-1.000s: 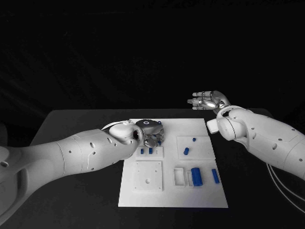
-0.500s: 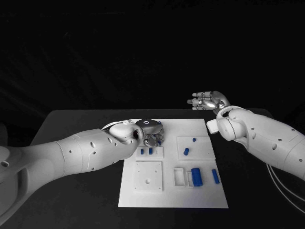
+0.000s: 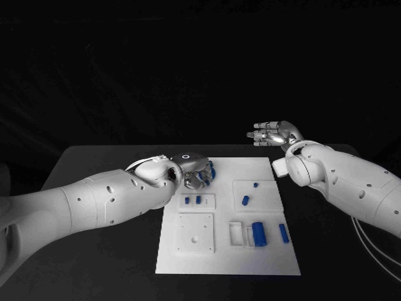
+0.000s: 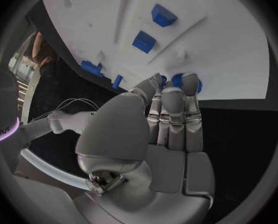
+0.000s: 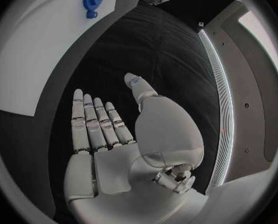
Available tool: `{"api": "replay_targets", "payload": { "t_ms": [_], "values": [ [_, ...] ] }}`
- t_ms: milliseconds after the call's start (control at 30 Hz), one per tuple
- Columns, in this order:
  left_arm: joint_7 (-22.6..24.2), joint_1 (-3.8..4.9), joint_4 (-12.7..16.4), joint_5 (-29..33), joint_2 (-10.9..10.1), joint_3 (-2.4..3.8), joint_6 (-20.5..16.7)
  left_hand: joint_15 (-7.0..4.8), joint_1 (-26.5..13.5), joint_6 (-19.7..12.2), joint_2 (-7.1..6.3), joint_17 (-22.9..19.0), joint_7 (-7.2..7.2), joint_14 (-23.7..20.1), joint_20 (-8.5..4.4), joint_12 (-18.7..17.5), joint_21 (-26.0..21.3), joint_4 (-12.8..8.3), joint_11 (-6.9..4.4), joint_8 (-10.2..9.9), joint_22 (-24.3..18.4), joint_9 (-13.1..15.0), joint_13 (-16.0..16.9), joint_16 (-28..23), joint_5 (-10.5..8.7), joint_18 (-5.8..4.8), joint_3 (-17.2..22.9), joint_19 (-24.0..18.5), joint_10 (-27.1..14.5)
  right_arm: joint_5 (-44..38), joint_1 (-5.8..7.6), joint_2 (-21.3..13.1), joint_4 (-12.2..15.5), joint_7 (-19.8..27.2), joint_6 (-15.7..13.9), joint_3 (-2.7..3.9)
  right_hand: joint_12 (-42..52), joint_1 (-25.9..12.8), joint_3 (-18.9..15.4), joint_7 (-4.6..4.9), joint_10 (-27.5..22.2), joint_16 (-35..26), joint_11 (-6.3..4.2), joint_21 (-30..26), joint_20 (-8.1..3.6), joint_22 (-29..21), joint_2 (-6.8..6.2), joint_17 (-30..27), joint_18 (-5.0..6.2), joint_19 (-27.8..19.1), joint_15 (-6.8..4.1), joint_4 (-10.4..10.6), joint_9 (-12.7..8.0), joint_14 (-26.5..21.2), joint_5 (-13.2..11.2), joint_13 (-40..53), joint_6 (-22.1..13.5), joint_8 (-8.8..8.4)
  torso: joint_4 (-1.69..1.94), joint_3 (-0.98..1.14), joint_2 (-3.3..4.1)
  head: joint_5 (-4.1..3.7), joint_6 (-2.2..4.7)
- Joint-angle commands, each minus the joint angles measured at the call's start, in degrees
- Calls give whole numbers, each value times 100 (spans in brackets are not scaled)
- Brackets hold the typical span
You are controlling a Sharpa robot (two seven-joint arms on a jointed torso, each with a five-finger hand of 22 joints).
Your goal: Assemble the parts on the task board
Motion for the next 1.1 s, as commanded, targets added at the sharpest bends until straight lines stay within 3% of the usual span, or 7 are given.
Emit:
{"api": "replay_targets", "payload": {
  "t_ms": [33,133,233,567,800,1100],
  "values": [
    [-82,3,178,388,-138,75,-215,-18,-67,-46,-10,-9,-12,5,-13,27,15,-15,-3,0,106,-5,-1,28,8,102,18,-35,-37,-25,-1,-17,11,62,77,2,-18,-40,-15,110,27,-21,-10,1,-6,-6,-5,-8,-90,-31,-14,34,-3,-7,32,-7,20,-24,12,0,-3,-5,-8],
    [-119,4,387,493,-333,161,-212,-20,-66,-37,-21,-13,-14,4,-17,28,19,-17,-6,2,105,-3,-1,27,17,98,23,-35,-26,-25,-1,-40,24,62,75,2,-18,-40,-15,110,27,-21,-10,1,-6,-6,-5,-8,-90,-31,-14,34,-3,-7,32,-7,20,-24,11,2,-3,-5,-14],
    [-151,4,565,544,-508,203,-161,-22,-61,-25,-32,-17,-17,6,-19,28,23,-21,-9,2,106,-3,-1,27,19,95,29,-39,-15,-25,-1,-64,32,61,73,2,-18,-40,-15,110,27,-21,-10,1,-6,-6,-5,-8,-90,-31,-14,34,-3,-7,32,-7,20,-24,11,-3,-1,-8,-17],
    [-215,4,856,558,-929,227,-96,-13,-37,-30,-54,-26,-12,10,-3,28,33,-18,-2,0,109,-5,-1,28,24,102,35,-55,-31,-26,-1,-126,41,55,69,2,-18,-40,-15,110,27,-21,-10,1,-6,-6,-5,-8,-90,-31,-14,34,-3,-7,32,-7,20,-24,19,-4,-3,-2,-41],
    [-199,-18,846,498,-976,218,-94,-12,-41,-31,-71,-31,-15,9,9,26,45,9,0,-2,108,-6,-2,31,1,113,26,-64,-38,-36,-2,-123,46,55,71,1,-18,-40,-15,110,27,-21,-10,1,-6,-6,-5,-8,-90,-31,-14,34,-3,-7,32,-7,20,-24,-2,-9,1,30,-32],
    [-140,-131,681,453,-870,203,-85,-12,-41,-31,-71,-31,-15,9,9,26,45,9,0,-2,108,-6,-2,31,1,113,26,-64,-38,-54,-2,-111,46,57,74,1,-18,-40,-15,110,27,-21,-10,1,-6,-6,-5,-8,-90,-31,-14,34,-3,-7,32,-7,20,-24,-12,0,4,29,-41]
  ]
}}
